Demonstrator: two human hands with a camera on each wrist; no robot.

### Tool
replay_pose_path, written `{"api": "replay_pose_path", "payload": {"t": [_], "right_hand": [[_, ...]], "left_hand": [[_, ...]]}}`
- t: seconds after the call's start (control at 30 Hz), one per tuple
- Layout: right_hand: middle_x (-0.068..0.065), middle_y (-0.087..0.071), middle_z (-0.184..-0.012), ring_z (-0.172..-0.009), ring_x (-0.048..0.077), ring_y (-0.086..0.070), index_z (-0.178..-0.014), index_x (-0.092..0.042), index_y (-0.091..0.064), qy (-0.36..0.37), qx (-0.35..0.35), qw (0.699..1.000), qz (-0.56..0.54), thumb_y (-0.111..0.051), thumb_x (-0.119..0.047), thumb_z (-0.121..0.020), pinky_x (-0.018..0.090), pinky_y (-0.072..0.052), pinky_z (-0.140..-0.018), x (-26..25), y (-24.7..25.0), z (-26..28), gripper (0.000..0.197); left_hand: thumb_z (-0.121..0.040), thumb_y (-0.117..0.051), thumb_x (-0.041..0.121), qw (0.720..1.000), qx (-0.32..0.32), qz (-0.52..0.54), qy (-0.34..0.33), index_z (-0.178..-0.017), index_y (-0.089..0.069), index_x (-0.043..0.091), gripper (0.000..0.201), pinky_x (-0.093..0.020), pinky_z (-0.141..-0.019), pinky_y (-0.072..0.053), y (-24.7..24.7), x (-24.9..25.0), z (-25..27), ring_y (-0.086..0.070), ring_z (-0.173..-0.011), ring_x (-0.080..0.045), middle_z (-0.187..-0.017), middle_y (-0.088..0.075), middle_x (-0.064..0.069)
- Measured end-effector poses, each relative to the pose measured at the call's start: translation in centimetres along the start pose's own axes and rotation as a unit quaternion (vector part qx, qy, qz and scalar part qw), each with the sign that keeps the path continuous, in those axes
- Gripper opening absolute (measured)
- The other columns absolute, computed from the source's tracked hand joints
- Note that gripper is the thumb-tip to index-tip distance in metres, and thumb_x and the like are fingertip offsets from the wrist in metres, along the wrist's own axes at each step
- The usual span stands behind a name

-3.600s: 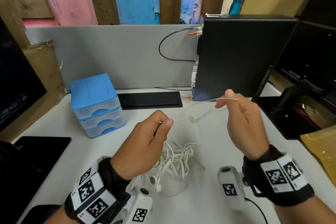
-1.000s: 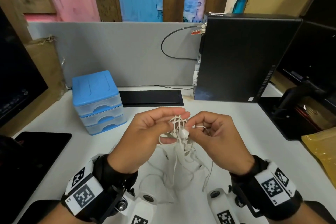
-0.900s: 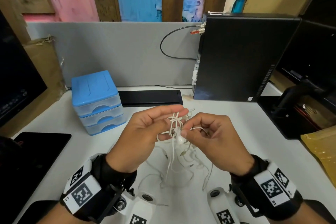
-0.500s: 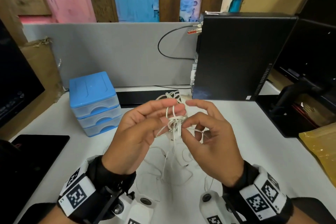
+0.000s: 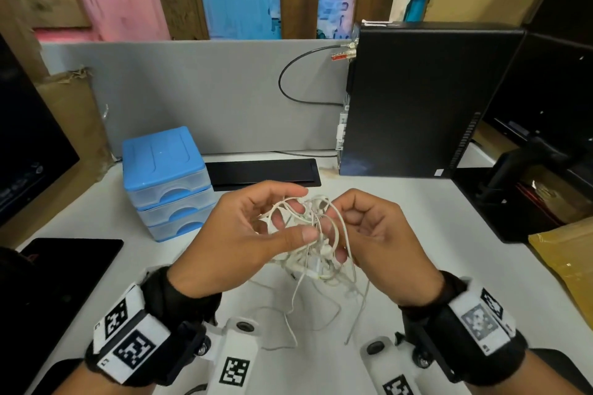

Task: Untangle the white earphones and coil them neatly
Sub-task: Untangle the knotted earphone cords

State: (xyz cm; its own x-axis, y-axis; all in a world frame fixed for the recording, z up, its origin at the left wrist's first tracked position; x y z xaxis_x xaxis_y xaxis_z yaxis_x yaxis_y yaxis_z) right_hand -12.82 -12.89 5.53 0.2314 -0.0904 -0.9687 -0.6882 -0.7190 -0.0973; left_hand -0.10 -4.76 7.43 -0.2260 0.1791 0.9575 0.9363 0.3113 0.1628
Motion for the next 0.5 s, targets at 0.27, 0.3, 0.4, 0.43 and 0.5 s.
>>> {"api": "replay_pose_path", "payload": {"t": [0.27, 0.3, 0.4, 0.43, 0.5], "right_hand": [[0.005, -0.063, -0.068, -0.046, 0.009, -0.047, -0.084, -0.013, -0.067, -0.078, -0.064, 0.991, -0.087, -0.084, -0.031, -0.072, 0.038, -0.015, -0.054, 1.2, -0.8, 0.1, 0.028], [0.005, -0.063, -0.069, -0.047, 0.010, -0.047, -0.086, -0.011, -0.067, -0.080, -0.066, 0.990, -0.097, -0.085, -0.033, -0.072, 0.034, -0.018, -0.051, 1.3, -0.7, 0.1, 0.032], [0.007, -0.065, -0.070, -0.046, 0.011, -0.047, -0.090, -0.004, -0.066, -0.085, -0.064, 0.988, -0.110, -0.082, -0.027, -0.076, 0.019, -0.036, -0.045, 1.2, -0.6, 0.1, 0.031], [0.008, -0.064, -0.070, -0.045, 0.011, -0.047, -0.090, -0.005, -0.067, -0.085, -0.063, 0.988, -0.110, -0.085, -0.032, -0.073, 0.018, -0.039, -0.044, 1.2, -0.6, 0.1, 0.036], [0.009, -0.065, -0.069, -0.044, 0.012, -0.046, -0.088, -0.008, -0.070, -0.083, -0.052, 0.990, -0.106, -0.089, -0.042, -0.064, 0.019, -0.039, -0.043, 1.3, -0.5, 0.1, 0.046]], "left_hand": [[-0.081, -0.078, 0.007, 0.998, -0.048, 0.008, -0.030, -0.107, -0.071, 0.027, 0.033, -0.036, -0.078, -0.056, -0.8, 1.2, 0.2, -0.061, -0.078, -0.027, -0.097, -0.072, -0.001], [-0.080, -0.076, 0.006, 0.998, -0.042, 0.017, -0.031, -0.104, -0.072, 0.025, 0.030, -0.034, -0.078, -0.055, -0.7, 1.1, 0.2, -0.060, -0.077, -0.023, -0.097, -0.071, -0.002], [-0.079, -0.078, 0.010, 0.998, -0.042, 0.024, -0.027, -0.097, -0.073, 0.021, 0.021, -0.036, -0.078, -0.058, -0.7, 1.0, 0.2, -0.064, -0.077, -0.027, -0.094, -0.071, -0.009], [-0.079, -0.079, 0.012, 0.999, -0.042, 0.012, -0.022, -0.096, -0.074, 0.020, 0.020, -0.042, -0.078, -0.059, -0.7, 0.9, 0.3, -0.065, -0.077, -0.033, -0.092, -0.072, -0.012], [-0.076, -0.079, 0.017, 0.999, -0.039, -0.013, -0.014, -0.095, -0.075, 0.023, 0.021, -0.047, -0.077, -0.057, -0.8, 0.8, 0.4, -0.064, -0.079, -0.041, -0.086, -0.073, -0.012]]}}
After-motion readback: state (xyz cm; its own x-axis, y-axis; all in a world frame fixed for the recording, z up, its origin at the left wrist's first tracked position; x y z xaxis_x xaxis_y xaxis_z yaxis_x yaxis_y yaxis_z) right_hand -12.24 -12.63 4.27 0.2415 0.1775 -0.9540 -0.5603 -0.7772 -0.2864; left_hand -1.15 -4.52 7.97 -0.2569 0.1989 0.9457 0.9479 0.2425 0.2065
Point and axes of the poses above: each hand's wrist, its own z-axis away from the middle knuckle, its own y-axis out of the back of the hand, x = y × z, the point moved 10 cm from there along -z, towards the middle knuckle
